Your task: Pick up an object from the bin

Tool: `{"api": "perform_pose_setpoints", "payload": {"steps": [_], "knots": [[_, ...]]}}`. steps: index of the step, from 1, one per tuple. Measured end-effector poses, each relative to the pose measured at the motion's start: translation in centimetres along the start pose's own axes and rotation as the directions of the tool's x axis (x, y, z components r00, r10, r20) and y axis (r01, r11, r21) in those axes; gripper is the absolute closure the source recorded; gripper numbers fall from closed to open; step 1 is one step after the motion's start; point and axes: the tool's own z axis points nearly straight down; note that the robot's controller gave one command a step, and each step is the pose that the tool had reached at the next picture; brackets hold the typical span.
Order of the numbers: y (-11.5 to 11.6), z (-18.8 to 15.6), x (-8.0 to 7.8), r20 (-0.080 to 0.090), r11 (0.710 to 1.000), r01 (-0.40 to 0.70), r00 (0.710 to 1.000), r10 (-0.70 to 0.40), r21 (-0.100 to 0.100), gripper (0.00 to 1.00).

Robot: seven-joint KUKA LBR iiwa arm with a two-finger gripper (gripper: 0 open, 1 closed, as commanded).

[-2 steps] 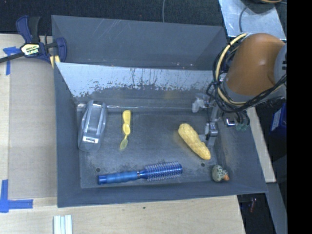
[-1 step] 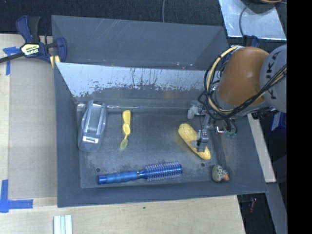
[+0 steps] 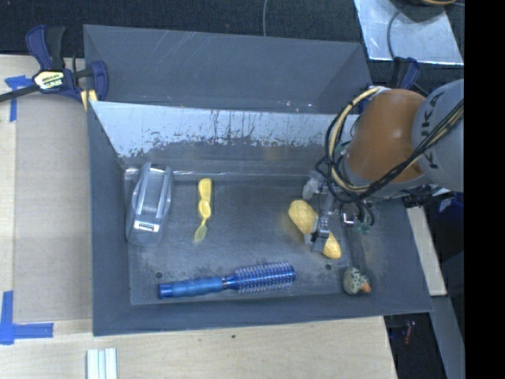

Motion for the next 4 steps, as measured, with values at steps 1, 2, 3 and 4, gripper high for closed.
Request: {"api": "perform_pose_setpoints", "payload": {"steps": [1, 2, 3, 4], "knots": [[1.0, 2.2, 1.0, -0.004, 0.995, -0.099, 0.995, 0.099, 0.001, 1.00], [1.0, 2.2, 1.0, -0.004, 0.995, -0.098, 0.995, 0.098, 0.001, 1.00], [0.8, -3.4, 0.9, -0.007, 0.996, -0.089, 0.996, 0.089, 0.002, 1.00], [0.2, -9.7, 0.7, -0.004, 0.998, -0.070, 0.998, 0.070, 0.001, 1.00]]}}
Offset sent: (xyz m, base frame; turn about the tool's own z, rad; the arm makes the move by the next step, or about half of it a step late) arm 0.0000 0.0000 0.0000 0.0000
